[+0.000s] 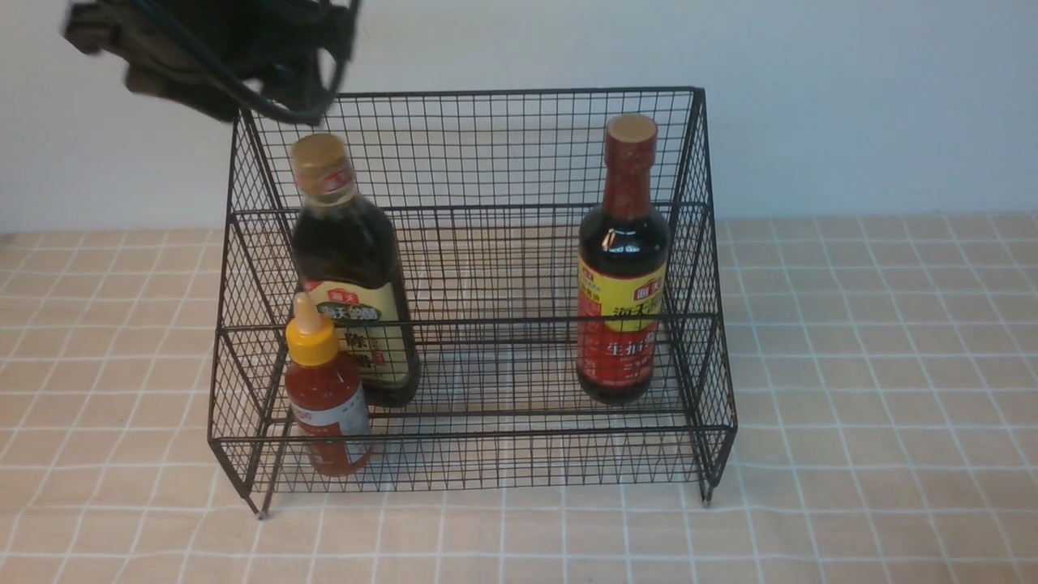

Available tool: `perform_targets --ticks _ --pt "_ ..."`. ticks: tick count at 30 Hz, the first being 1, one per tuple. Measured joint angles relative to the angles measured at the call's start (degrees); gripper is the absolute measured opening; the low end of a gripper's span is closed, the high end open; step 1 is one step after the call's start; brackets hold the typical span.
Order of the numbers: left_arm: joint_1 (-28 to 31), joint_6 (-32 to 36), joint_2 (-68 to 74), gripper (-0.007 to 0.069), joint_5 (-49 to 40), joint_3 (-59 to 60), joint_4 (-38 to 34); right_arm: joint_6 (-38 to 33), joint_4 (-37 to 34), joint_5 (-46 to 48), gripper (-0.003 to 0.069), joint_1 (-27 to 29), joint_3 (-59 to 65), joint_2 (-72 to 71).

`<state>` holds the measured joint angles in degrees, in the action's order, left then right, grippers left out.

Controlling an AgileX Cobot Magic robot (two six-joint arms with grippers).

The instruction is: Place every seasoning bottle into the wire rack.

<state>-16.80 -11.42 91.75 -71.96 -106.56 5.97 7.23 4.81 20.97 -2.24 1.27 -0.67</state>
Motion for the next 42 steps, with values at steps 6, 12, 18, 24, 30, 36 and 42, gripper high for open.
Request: perform_targets --ticks 6,12,18,24,30,36,42 --pt "0.0 0.2 -9.3 0.0042 -0.1 -0.5 1.0 0.0 0.0 0.0 -0.0015 0.0 0.0 0.0" --pt "0.0 1.2 -19.8 -0.0007 -0.4 0.6 0.7 0.0 0.0 0.0 -0.0015 0.0 0.0 0.0" --pt "0.0 2.4 -35.3 -0.0007 2.9 17.0 -2.8 0.0 0.0 0.0 -0.0015 0.0 0.0 0.0" --pt "0.0 2.5 -50.5 -0.0007 13.5 37.6 -3.4 0.0 0.0 0.0 -0.0015 0.0 0.0 0.0" --pt "0.0 2.5 -60.3 -0.0007 15.3 51.7 -3.8 0.0 0.0 0.0 -0.0015 0.0 0.0 0.0" --pt "0.0 2.6 -63.7 -0.0007 15.0 58.6 -3.6 0.0 0.0 0.0 -0.0015 0.0 0.0 0.0" --pt "0.1 2.6 -64.2 -0.0007 17.6 60.1 -1.4 0.0 0.0 0.0 -0.0015 0.0 0.0 0.0"
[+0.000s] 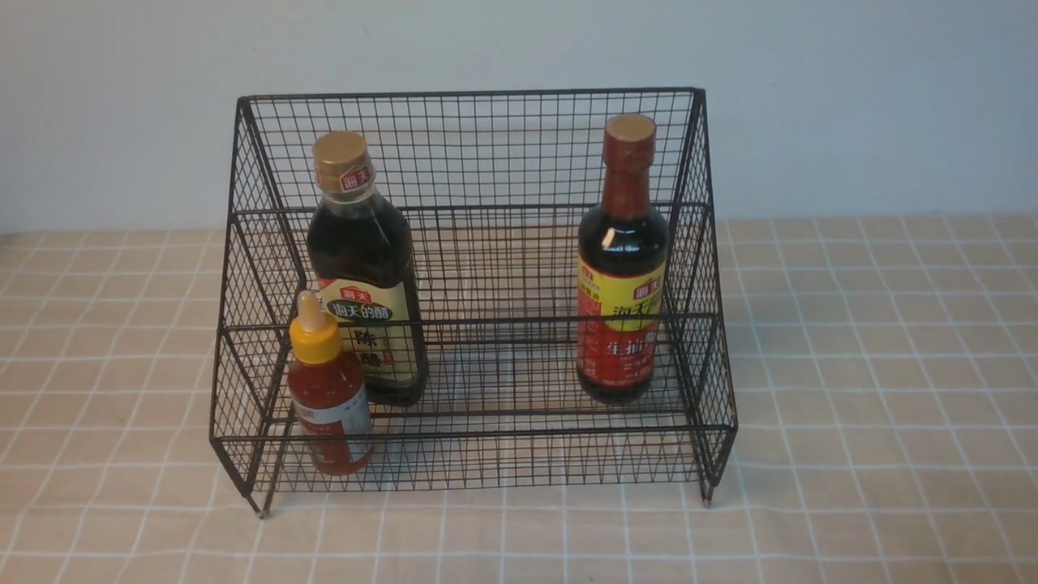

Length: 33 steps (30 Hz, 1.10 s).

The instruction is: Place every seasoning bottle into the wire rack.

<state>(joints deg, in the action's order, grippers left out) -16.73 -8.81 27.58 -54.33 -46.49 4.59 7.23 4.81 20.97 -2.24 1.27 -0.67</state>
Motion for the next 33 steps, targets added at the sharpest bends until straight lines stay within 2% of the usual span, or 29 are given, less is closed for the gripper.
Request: perform_targets --ticks 6,11,15,19,22,33 --pt "6.0 3.5 -8.5 -0.0007 16.1 13.0 -0.3 0.0 0.0 0.0 -0.0015 0.0 0.0 0.0" --pt "12.4 7.4 -18.8 -0.0007 30.1 31.2 -0.9 -0.4 0.0 0.0 -0.0015 0.0 0.0 0.0" --pt "13.9 7.8 -24.7 -0.0007 36.5 41.9 -1.0 -0.4 0.0 0.0 -0.0015 0.0 0.0 0.0" --pt "14.1 7.9 -28.0 -0.0007 36.7 47.9 -1.0 -0.4 0.0 0.0 -0.0015 0.0 0.0 0.0" --pt "14.2 7.9 -28.2 -0.0007 33.4 48.1 -1.4 -0.4 0.0 0.0 -0.0015 0.0 0.0 0.0" --pt "14.2 7.9 -28.2 -0.0007 33.2 48.1 -2.5 -0.4 0.0 0.0 -0.0015 0.0 0.0 0.0"
